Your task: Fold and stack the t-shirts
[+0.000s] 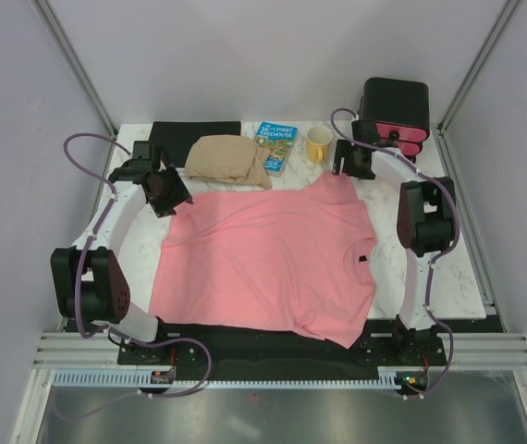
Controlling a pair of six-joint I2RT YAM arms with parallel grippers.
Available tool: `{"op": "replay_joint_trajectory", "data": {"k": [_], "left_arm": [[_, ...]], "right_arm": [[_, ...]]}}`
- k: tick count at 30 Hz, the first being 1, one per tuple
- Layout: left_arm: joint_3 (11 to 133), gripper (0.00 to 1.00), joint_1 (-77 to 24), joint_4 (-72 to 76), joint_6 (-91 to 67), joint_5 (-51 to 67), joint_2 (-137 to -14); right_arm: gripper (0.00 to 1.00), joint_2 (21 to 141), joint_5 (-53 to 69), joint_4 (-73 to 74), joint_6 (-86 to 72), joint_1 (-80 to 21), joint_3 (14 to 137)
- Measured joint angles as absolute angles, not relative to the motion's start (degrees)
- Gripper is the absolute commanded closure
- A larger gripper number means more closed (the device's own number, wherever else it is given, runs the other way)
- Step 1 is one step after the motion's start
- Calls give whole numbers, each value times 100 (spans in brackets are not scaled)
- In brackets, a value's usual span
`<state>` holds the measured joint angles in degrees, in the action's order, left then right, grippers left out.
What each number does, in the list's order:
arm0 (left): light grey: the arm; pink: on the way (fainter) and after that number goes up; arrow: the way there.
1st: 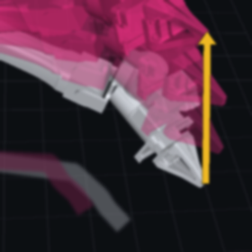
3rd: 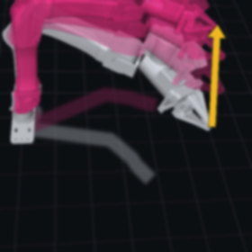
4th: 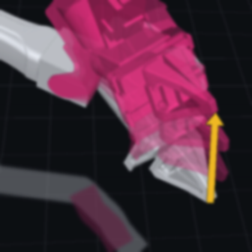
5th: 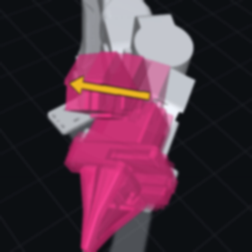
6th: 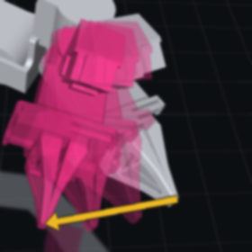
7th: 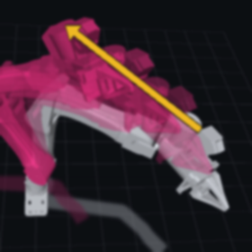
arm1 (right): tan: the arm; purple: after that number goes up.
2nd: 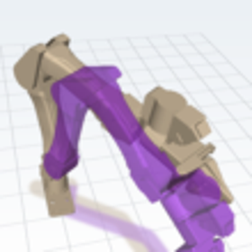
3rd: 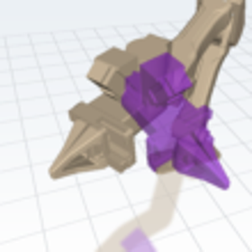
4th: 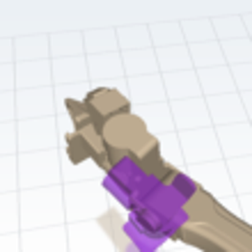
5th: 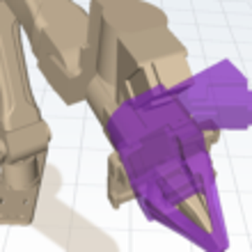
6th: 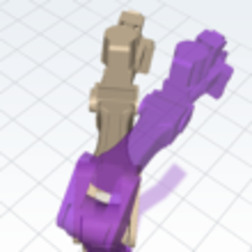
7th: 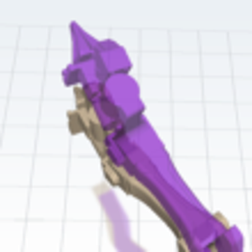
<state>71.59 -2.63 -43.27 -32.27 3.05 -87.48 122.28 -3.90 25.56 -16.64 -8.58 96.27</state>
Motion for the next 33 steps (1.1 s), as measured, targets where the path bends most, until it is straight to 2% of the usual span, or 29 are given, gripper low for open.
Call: {"op": "replay_joint_trajectory", "data": {"k": [14,15,19,21,26,33], "left_arm": [[7161,38,-233,-4338,-3225,362,-8661],[7140,38,-235,-4333,-3225,362,-8630],[7002,38,-233,-4335,-3225,362,-8556],[6963,38,-235,-4351,-3223,364,-8556],[6956,38,-233,-4362,-3221,390,-8554],[6978,36,-235,-4372,-3199,366,-8591]], "right_arm": [[20,12748,-523,2543,-1435,-1002,9786],[23,12755,-526,2536,-1424,-1002,9786],[60,12792,-563,2488,-1365,-1011,9802],[64,12818,-617,2434,-1339,-1031,9810],[84,12835,-690,2366,-1343,-1050,9808],[87,12840,-735,2292,-1321,-1092,9797]]}}
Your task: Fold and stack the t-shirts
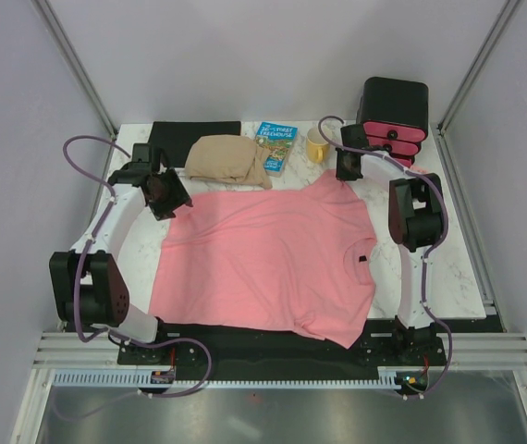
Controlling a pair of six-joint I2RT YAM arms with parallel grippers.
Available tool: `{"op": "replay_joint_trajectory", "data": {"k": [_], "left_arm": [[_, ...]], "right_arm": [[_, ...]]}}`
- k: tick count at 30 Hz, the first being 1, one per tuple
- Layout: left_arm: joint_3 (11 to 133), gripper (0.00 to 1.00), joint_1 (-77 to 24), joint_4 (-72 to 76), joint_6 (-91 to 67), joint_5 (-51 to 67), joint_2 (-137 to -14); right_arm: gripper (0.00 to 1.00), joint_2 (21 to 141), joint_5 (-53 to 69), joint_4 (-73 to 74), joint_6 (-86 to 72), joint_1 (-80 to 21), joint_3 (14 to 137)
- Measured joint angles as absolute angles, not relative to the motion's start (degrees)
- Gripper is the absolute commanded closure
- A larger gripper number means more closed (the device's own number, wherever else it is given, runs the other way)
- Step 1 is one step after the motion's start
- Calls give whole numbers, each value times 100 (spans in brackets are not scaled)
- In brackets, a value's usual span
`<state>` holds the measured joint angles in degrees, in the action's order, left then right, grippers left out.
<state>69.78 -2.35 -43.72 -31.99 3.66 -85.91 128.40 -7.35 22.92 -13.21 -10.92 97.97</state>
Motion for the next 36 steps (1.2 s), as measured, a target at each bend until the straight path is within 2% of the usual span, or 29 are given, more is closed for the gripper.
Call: {"op": "replay_joint_trajectory", "data": {"k": [17,29,36], "left_arm": [[8235,36,-119,-4372,-3197,-113,-10372],[9850,36,3,-4630,-3205,-270,-11747],[10022,37,139,-4801,-3336,-294,-12234]], "right_arm": [[91,12617,-777,2154,-1170,-1146,9535],[94,12352,-727,2141,-1175,-1219,9365],[94,12342,-672,2143,-1175,-1227,9351]]}}
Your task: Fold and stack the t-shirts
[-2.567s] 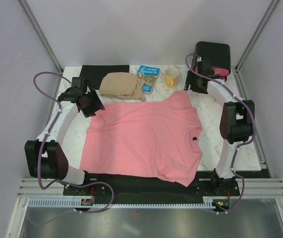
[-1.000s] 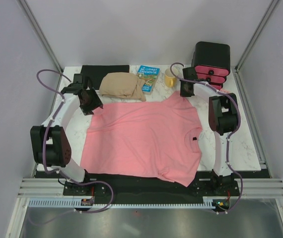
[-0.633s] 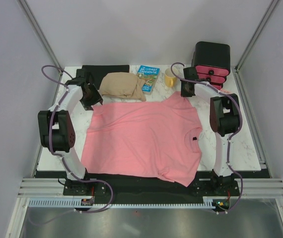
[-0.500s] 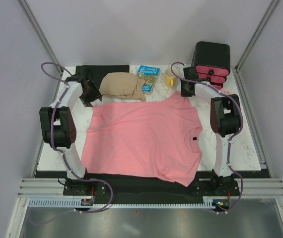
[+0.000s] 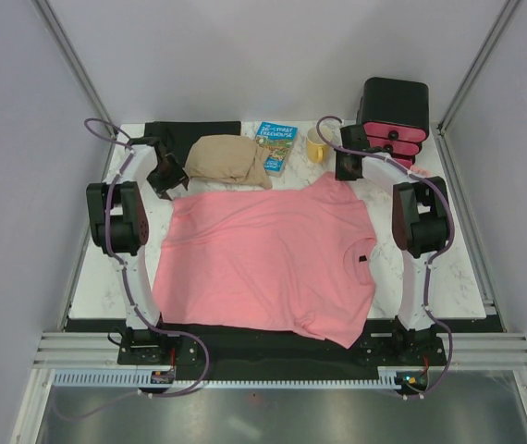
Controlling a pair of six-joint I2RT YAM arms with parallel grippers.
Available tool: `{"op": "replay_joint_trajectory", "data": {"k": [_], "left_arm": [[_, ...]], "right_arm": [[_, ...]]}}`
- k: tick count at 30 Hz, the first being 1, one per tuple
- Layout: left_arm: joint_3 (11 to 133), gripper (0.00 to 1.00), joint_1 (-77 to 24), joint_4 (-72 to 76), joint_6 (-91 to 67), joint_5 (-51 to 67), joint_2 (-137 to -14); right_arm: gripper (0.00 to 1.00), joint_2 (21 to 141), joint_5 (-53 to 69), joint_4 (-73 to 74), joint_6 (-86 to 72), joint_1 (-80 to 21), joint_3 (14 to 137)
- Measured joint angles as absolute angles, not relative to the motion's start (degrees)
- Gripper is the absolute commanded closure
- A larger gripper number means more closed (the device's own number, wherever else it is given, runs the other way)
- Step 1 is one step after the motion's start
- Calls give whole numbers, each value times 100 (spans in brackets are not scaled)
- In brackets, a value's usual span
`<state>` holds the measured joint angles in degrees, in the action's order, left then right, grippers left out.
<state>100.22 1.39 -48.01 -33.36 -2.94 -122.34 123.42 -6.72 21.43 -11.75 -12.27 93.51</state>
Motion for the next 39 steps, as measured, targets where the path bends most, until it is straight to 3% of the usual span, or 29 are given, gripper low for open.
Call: {"op": "replay_joint_trajectory", "data": {"k": [9,22,27,39], "left_arm": [[10025,40,163,-4836,-3367,-301,-12529],[9994,63,163,-4875,-3356,-515,-12652],[10001,81,163,-4925,-3277,-690,-12650],[10149,80,163,-4757,-2991,-738,-12606]], "right_arm": [[94,12283,-639,2143,-1175,-1227,9295],[96,12230,-631,2147,-1175,-1225,9220],[99,12123,-655,2152,-1184,-1227,9111],[100,11725,-821,2137,-1192,-1225,9021]]}}
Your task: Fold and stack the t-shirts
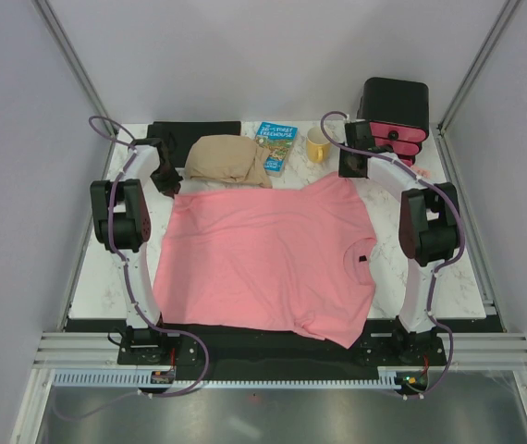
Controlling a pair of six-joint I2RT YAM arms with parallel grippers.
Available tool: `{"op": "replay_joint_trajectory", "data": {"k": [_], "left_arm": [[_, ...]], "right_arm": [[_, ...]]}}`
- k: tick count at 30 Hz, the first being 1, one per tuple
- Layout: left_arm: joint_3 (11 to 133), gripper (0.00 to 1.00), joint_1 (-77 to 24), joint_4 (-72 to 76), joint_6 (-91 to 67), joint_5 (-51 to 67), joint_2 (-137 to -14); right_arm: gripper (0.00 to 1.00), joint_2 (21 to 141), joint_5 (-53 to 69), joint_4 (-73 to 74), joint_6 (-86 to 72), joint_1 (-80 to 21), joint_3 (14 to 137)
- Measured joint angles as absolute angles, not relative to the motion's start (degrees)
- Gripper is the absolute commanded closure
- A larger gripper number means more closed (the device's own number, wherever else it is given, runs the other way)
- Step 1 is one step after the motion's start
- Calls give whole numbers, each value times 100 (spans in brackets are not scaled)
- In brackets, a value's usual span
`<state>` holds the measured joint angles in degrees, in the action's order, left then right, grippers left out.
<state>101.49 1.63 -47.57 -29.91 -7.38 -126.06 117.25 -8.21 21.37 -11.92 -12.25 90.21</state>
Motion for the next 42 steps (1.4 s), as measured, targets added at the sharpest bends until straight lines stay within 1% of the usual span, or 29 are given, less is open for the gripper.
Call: {"op": "replay_joint_trajectory", "data": {"k": [1,2,5,11,22,31,42], "left_arm": [[10184,80,163,-4744,-2956,-735,-12606],[10241,77,163,-4742,-2917,-735,-12606],[10403,67,163,-4687,-2808,-738,-12602],[10591,60,165,-4615,-2652,-733,-12582],[10602,58,191,-4613,-2556,-628,-12584],[10763,58,191,-4550,-2558,-290,-12707],[10763,59,191,-4515,-2556,-154,-12792]], "right_arm": [[100,11714,-836,2134,-1192,-1225,9021],[100,11705,-851,2130,-1192,-1225,9021],[100,11686,-875,2130,-1190,-1227,9017],[100,11605,-891,2126,-1170,-1227,9002],[100,11568,-856,2051,-1170,-1227,9002],[100,11568,-784,2036,-1170,-1227,8965],[100,11568,-779,2040,-1170,-1227,8934]]}}
